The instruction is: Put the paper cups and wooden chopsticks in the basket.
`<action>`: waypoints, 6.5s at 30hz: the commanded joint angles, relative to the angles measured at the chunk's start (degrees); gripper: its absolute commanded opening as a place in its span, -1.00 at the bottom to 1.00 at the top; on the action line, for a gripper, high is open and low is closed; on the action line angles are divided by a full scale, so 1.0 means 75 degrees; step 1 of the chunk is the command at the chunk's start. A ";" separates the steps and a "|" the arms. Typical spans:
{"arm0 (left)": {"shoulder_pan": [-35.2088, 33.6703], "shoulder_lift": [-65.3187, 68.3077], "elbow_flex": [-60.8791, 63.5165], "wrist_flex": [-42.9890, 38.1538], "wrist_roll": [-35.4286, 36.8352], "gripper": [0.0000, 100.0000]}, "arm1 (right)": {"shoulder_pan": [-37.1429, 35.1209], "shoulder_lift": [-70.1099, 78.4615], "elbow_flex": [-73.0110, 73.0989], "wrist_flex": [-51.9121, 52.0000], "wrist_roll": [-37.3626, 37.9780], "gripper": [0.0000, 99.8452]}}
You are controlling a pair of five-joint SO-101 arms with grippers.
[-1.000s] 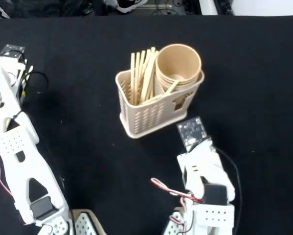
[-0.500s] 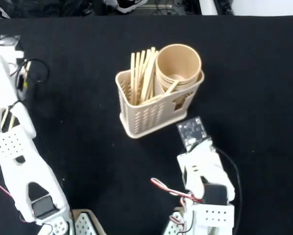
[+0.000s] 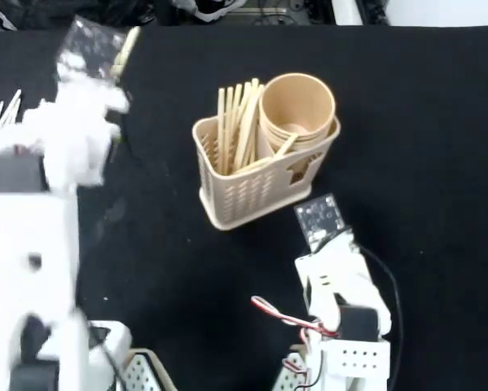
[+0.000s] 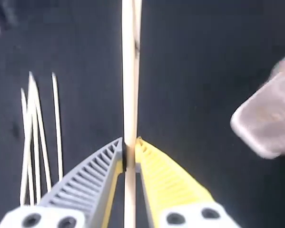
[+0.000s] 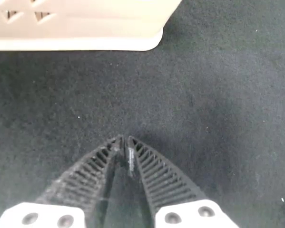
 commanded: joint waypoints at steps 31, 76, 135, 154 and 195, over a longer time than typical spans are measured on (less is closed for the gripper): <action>0.2796 -0.1723 0.5550 -1.0526 0.4220 -0.94 | -0.0082 -0.0510 -0.0064 0.0035 0.0023 -0.97; -0.5081 0.8604 -0.3370 -0.4360 -0.0105 -0.60 | -0.0105 -0.0510 -0.0064 0.0258 0.0023 -0.97; -0.3886 0.7432 -0.8985 0.2755 0.2309 -0.94 | -0.0117 -0.0510 -0.0064 0.0246 0.0023 -0.97; 0.2925 -0.1547 -0.0193 -0.3470 0.2368 -0.94 | -0.0117 -0.0510 -0.0064 0.0270 0.0023 -0.97; 0.3136 -0.0785 0.5105 -1.0842 0.4114 -0.94 | -0.0117 -0.0510 -0.0064 0.0246 0.0023 -0.97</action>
